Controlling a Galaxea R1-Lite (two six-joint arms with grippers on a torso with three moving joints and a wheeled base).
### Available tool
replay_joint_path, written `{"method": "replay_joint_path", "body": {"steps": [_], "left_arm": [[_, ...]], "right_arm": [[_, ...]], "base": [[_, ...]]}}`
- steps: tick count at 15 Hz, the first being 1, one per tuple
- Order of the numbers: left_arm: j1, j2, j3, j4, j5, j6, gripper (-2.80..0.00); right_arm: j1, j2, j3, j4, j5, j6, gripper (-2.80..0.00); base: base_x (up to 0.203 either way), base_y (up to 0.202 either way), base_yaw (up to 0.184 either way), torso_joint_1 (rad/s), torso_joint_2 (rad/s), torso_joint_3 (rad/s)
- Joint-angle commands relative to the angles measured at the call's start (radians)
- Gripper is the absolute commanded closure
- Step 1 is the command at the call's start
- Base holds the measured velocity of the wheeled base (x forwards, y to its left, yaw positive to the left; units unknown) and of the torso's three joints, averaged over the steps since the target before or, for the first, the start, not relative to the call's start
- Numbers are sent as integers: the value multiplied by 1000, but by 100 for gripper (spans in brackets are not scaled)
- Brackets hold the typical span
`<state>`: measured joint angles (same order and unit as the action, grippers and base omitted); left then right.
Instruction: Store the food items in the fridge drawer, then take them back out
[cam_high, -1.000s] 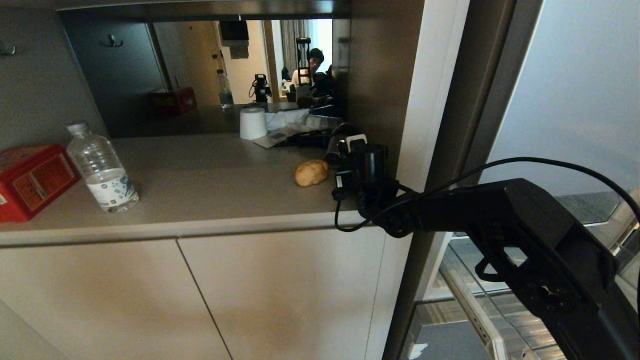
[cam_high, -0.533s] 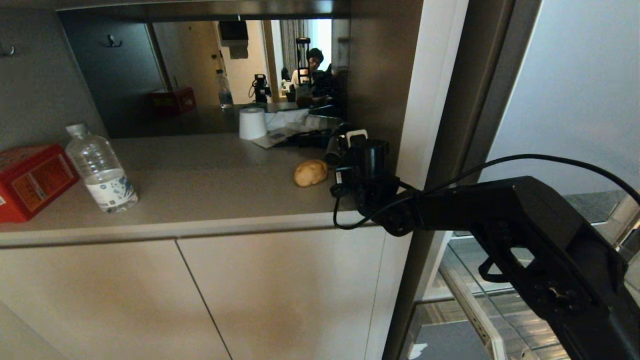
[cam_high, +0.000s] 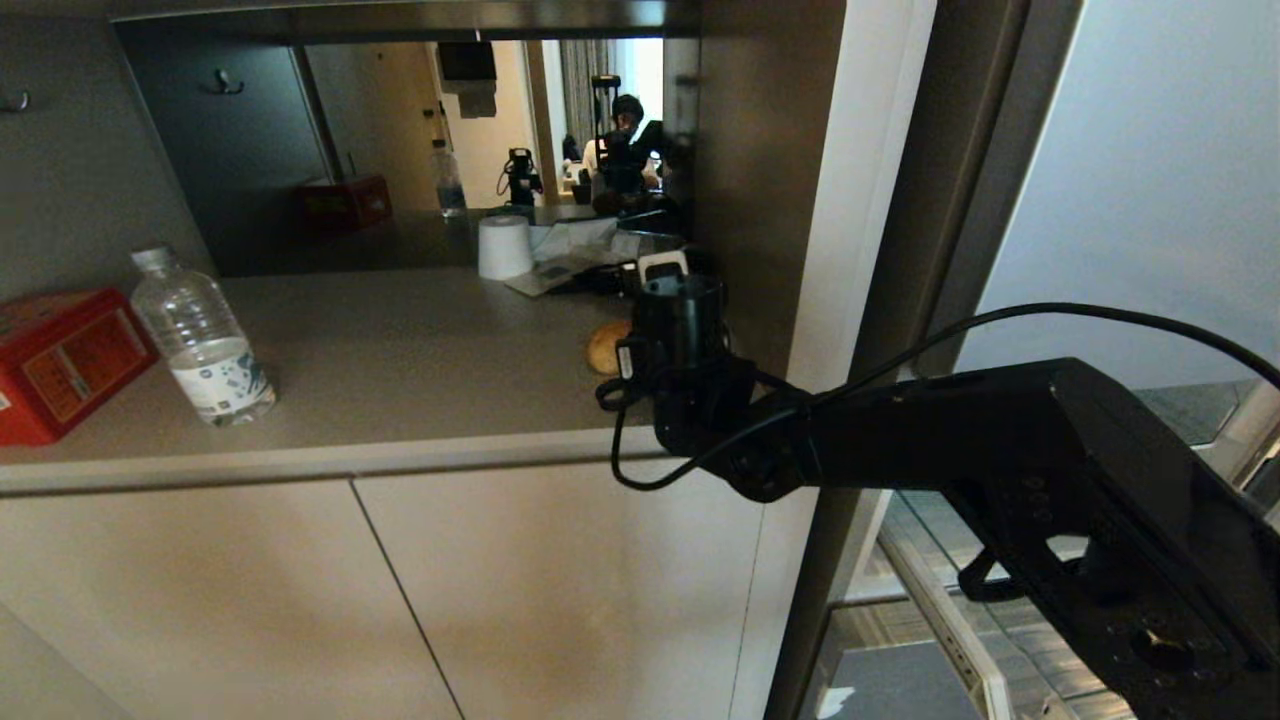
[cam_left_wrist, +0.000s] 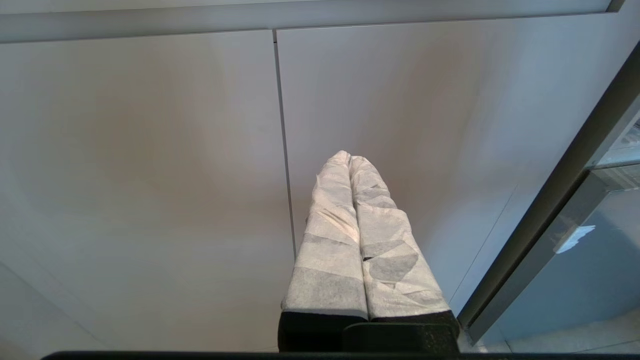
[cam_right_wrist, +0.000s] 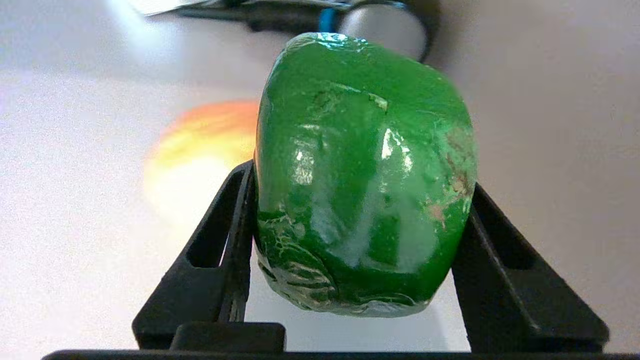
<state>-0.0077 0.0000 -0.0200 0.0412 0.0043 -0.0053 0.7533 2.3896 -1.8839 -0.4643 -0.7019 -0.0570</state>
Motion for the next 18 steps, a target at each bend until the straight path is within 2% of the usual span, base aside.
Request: {"method": "replay_joint_path", "body": {"steps": [1,4,9,12,15,18], "left_arm": [[0,2,0,0,0,-1,0],[0,2,0,0,0,-1,0],[0,2,0,0,0,-1,0],[0,2,0,0,0,-1,0],[0,2,0,0,0,-1,0],[0,2,0,0,0,-1,0]], "right_arm": [[38,-75,73,-4,-23,2,0],[103,-259,328,-5,-48,28,0],[217,-726,957,0,-63,116,0],[242,-972,1251,24,-61,177,0],[253,-1184,1459,115,-57,273,0],[252,-1360,1593,281,-56,380,0]], "base": [[0,0,0,0,0,0],[0,0,0,0,0,0],[0,0,0,0,0,0],[0,0,0,0,0,0],[0,0,0,0,0,0],[0,0,0,0,0,0]]}}
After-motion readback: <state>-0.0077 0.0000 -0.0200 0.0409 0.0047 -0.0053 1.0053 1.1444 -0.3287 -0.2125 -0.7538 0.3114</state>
